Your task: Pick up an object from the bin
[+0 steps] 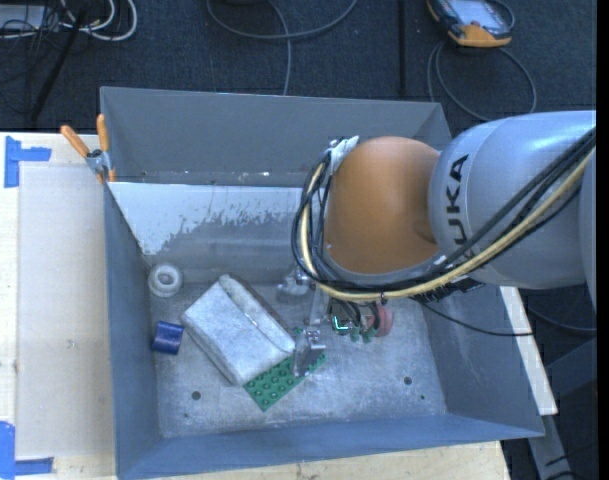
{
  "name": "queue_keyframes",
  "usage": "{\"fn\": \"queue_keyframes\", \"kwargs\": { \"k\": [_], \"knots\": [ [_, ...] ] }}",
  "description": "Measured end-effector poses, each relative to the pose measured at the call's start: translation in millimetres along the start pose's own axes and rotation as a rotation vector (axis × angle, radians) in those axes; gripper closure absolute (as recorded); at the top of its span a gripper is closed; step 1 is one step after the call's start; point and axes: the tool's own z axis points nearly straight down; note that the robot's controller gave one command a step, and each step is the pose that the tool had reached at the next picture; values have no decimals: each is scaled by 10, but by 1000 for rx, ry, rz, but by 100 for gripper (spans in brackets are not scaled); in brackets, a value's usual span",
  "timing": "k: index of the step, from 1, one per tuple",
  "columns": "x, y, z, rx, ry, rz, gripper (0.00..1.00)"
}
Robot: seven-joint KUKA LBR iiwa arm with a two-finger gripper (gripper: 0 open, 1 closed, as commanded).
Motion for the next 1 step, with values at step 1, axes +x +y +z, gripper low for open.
{"fn": "queue_keyframes", "kwargs": {
  "k": [1],
  "knots": [
    [97,-24,1026,-5,-20,30,0]
  ]
}}
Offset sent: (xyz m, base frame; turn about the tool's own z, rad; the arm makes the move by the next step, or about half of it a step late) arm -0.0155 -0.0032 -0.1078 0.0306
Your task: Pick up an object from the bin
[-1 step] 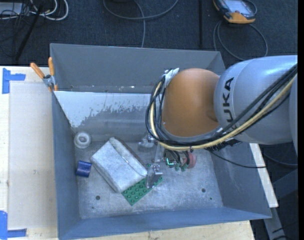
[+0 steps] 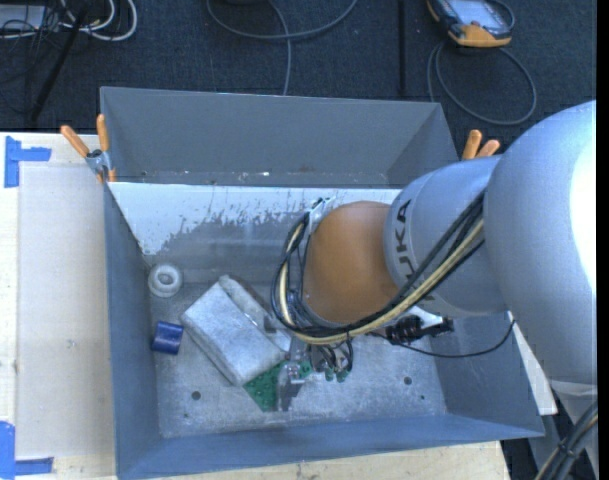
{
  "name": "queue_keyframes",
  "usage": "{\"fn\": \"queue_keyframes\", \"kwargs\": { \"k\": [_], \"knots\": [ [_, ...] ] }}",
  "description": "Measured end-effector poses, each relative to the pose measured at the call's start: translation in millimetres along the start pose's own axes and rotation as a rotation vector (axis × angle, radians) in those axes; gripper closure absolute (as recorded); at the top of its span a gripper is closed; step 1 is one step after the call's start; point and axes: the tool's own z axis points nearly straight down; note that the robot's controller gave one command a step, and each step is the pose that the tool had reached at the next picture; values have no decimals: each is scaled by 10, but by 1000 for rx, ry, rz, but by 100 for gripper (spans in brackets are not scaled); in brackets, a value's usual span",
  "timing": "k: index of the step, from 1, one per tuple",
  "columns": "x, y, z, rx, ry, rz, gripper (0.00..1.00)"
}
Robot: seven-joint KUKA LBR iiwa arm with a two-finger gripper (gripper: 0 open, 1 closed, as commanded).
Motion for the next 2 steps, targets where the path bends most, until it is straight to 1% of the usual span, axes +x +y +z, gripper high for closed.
{"fn": "queue_keyframes", "kwargs": {
  "k": [1,2],
  "knots": [
    [9,5,-20,0,6,0,100],
    [235,184,-1412,2,6,22,100]
  ]
}}
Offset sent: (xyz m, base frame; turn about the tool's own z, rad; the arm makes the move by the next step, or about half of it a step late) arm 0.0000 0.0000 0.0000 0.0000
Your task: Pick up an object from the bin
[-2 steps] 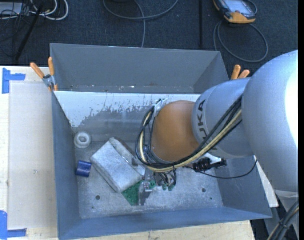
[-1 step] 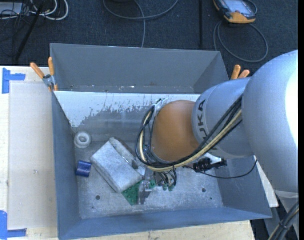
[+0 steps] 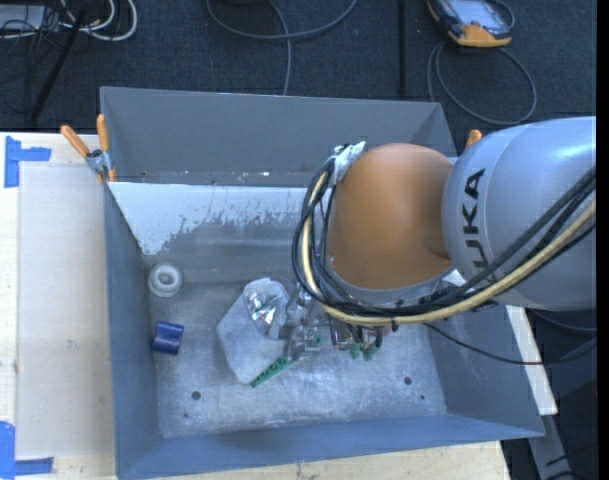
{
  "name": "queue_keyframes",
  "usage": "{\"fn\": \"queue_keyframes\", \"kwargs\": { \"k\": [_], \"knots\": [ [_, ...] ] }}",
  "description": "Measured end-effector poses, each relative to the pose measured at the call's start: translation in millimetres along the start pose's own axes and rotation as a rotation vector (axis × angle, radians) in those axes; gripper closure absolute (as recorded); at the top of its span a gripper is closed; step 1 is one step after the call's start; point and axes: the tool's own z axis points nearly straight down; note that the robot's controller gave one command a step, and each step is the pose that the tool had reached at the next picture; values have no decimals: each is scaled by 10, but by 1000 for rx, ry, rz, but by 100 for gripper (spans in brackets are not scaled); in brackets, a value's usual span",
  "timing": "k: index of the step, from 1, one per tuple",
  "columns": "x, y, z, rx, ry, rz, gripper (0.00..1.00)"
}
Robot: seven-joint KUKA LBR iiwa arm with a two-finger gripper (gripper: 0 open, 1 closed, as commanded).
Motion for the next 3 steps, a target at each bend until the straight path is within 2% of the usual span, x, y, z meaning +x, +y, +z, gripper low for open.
{"fn": "queue_keyframes", "kwargs": {
  "k": [1,2,3],
  "knots": [
    [-324,359,867,5,12,199,100],
    [-275,311,1258,-1,4,288,100],
    [-542,554,1150,9,10,149,100]
  ]
}}
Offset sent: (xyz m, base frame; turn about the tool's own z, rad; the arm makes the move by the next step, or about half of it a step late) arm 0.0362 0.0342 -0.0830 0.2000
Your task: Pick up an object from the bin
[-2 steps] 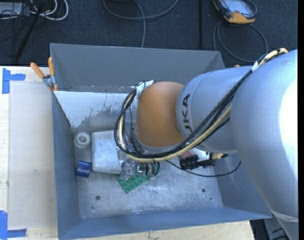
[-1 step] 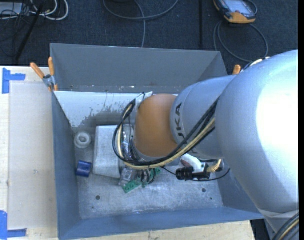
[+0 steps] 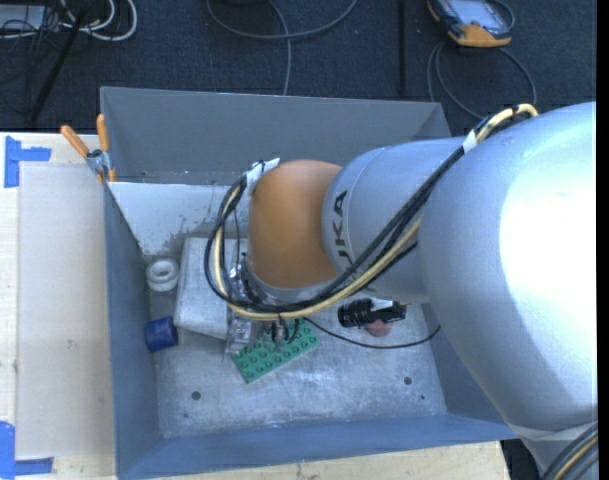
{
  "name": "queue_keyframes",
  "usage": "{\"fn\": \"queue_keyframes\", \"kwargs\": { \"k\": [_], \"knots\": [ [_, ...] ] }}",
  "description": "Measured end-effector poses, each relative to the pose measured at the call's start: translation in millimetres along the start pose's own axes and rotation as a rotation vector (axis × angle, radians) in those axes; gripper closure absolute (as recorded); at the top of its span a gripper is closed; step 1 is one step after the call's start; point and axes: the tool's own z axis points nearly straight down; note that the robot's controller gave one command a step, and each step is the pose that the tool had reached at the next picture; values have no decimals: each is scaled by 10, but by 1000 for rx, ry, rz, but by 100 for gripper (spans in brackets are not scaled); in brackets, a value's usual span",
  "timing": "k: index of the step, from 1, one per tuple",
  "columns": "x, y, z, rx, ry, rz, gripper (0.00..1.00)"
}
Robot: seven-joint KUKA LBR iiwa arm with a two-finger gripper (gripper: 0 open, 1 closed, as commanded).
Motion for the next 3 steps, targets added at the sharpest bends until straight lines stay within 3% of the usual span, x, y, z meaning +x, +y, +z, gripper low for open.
{"fn": "queue_keyframes", "kwargs": {
  "k": [1,2,3],
  "knots": [
    [-1,-26,53,-4,-5,28,100],
    [109,-263,-182,-6,-4,-104,100],
    [35,-337,-1613,-8,-13,-279,100]
  ]
}}
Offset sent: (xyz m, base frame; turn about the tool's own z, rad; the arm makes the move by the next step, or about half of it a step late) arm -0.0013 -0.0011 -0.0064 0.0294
